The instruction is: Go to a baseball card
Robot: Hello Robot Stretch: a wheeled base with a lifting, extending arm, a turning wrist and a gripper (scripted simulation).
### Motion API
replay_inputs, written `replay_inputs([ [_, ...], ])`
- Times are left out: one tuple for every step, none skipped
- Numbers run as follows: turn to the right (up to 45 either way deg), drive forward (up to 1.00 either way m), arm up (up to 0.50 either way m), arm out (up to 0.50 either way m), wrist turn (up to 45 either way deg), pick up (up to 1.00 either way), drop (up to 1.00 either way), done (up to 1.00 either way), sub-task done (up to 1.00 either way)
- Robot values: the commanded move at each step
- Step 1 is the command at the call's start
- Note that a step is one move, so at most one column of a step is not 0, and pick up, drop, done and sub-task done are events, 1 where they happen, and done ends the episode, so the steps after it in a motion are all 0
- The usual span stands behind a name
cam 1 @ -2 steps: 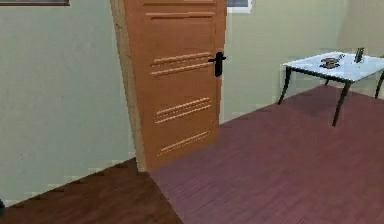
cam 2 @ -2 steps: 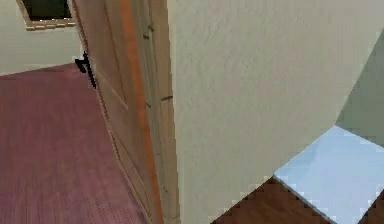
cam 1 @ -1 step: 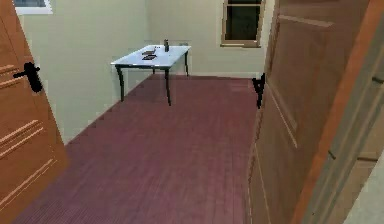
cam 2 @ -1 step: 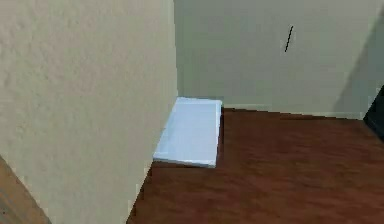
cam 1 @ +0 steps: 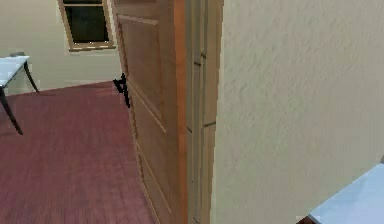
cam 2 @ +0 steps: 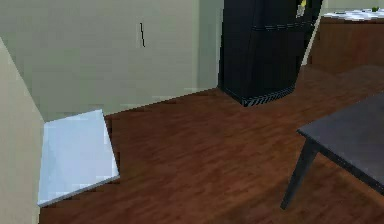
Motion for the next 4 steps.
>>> replay_inputs([
  [0.0, 0.05, 0.00, 0.00, 0.0, 0.00, 0.00, 0.00, 0.00],
  [-45.0, 0.00, 0.00, 0.00, 0.0, 0.00, 0.00, 0.00, 0.00],
  [-12.0, 0.00, 0.00, 0.00, 0.0, 0.00, 0.00, 0.00, 0.00],
  [0.0, 0.20, 0.00, 0.00, 0.0, 0.00, 0.00, 0.00, 0.00],
])
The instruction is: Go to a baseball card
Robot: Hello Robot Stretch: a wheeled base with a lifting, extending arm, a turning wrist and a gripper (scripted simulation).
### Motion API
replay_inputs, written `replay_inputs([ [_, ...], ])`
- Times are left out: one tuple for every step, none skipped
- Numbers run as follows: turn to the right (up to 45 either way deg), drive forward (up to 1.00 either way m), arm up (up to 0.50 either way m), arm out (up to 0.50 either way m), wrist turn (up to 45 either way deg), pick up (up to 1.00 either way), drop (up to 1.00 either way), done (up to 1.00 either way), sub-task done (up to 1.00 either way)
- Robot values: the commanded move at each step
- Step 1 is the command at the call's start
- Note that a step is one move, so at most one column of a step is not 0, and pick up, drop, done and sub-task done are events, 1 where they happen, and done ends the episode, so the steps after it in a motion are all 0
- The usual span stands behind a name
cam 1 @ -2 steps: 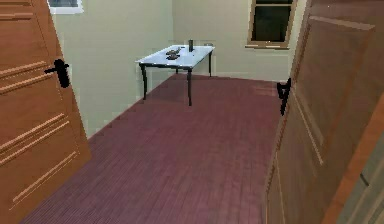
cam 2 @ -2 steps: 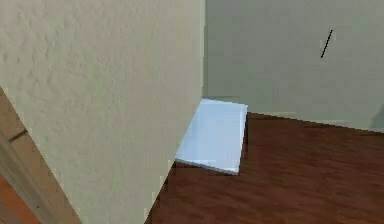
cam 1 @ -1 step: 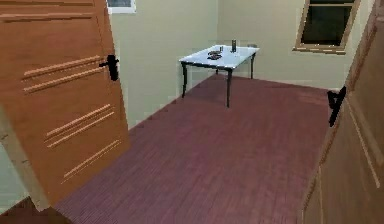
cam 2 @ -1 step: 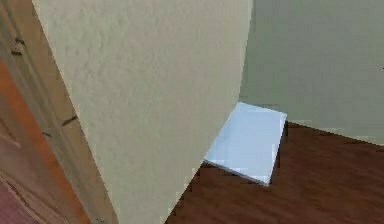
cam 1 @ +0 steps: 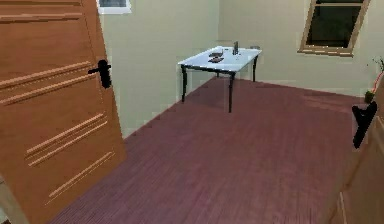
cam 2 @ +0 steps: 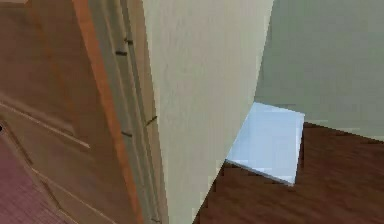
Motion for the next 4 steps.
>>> replay_inputs([
  [0.0, 0.75, 0.00, 0.00, 0.0, 0.00, 0.00, 0.00, 0.00],
  [27.0, 0.00, 0.00, 0.00, 0.0, 0.00, 0.00, 0.00, 0.00],
  [0.0, 0.85, 0.00, 0.00, 0.0, 0.00, 0.00, 0.00, 0.00],
  [45.0, 0.00, 0.00, 0.00, 0.0, 0.00, 0.00, 0.00, 0.00],
])
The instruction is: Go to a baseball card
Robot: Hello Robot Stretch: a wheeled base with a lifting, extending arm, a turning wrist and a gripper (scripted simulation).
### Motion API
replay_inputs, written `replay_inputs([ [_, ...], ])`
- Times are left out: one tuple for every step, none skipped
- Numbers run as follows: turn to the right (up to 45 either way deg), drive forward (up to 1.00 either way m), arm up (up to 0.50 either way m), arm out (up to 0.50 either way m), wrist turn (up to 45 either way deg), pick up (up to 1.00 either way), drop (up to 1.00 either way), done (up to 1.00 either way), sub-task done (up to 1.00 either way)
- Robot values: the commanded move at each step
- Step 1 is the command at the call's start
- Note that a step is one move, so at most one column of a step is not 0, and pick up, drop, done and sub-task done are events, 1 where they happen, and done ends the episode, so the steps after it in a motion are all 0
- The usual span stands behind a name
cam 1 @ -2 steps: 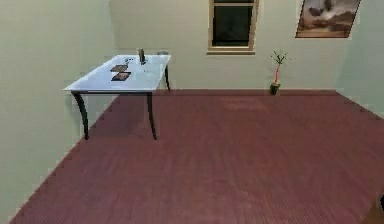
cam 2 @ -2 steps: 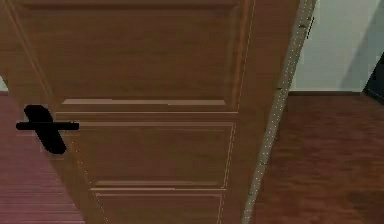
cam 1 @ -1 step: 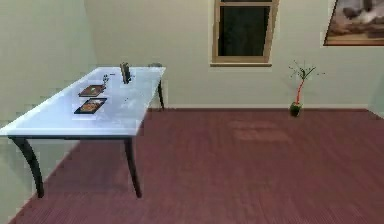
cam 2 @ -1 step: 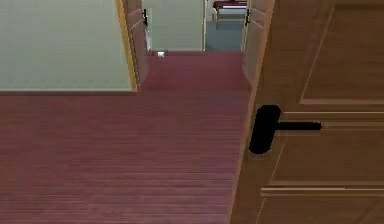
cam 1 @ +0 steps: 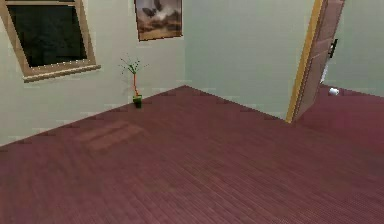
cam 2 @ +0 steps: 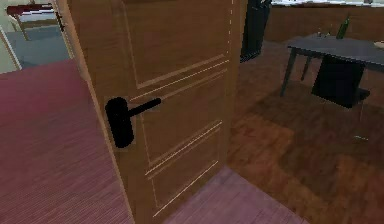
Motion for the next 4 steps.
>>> replay_inputs([
  [24.0, 0.00, 0.00, 0.00, 0.0, 0.00, 0.00, 0.00, 0.00],
  [0.0, 1.00, 0.00, 0.00, 0.0, 0.00, 0.00, 0.00, 0.00],
  [33.0, 0.00, 0.00, 0.00, 0.0, 0.00, 0.00, 0.00, 0.00],
  [0.0, 0.05, 0.00, 0.00, 0.0, 0.00, 0.00, 0.00, 0.00],
])
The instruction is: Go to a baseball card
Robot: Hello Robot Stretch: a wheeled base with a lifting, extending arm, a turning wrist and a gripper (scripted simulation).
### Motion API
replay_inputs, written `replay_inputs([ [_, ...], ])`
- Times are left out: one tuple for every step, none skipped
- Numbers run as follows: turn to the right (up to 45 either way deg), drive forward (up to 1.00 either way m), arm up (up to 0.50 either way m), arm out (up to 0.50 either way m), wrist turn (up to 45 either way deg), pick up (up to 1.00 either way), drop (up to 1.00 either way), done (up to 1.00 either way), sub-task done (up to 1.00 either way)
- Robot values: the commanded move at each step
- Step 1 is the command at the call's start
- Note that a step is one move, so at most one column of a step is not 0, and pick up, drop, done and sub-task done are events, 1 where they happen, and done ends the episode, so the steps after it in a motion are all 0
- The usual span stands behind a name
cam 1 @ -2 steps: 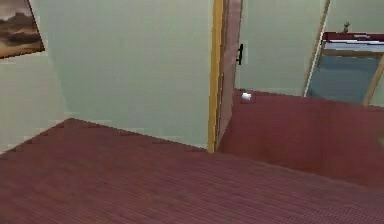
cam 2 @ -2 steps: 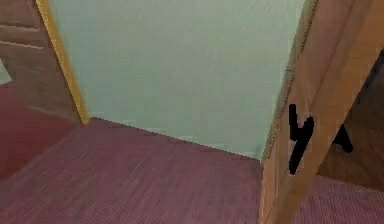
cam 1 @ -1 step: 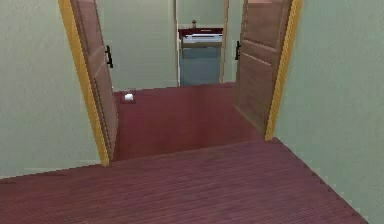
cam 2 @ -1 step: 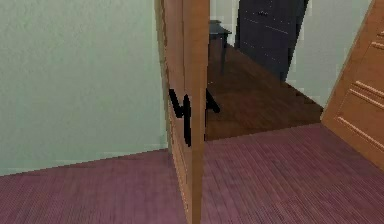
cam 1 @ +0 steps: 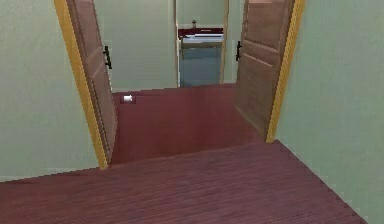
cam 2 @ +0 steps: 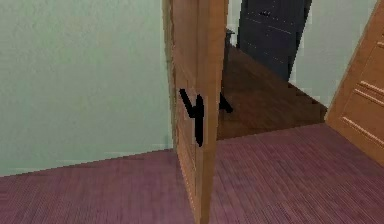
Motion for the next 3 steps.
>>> replay_inputs([
  [45.0, 0.00, 0.00, 0.00, 0.0, 0.00, 0.00, 0.00, 0.00],
  [6.0, 0.00, 0.00, 0.00, 0.0, 0.00, 0.00, 0.00, 0.00],
  [0.0, 0.15, 0.00, 0.00, 0.0, 0.00, 0.00, 0.00, 0.00],
])
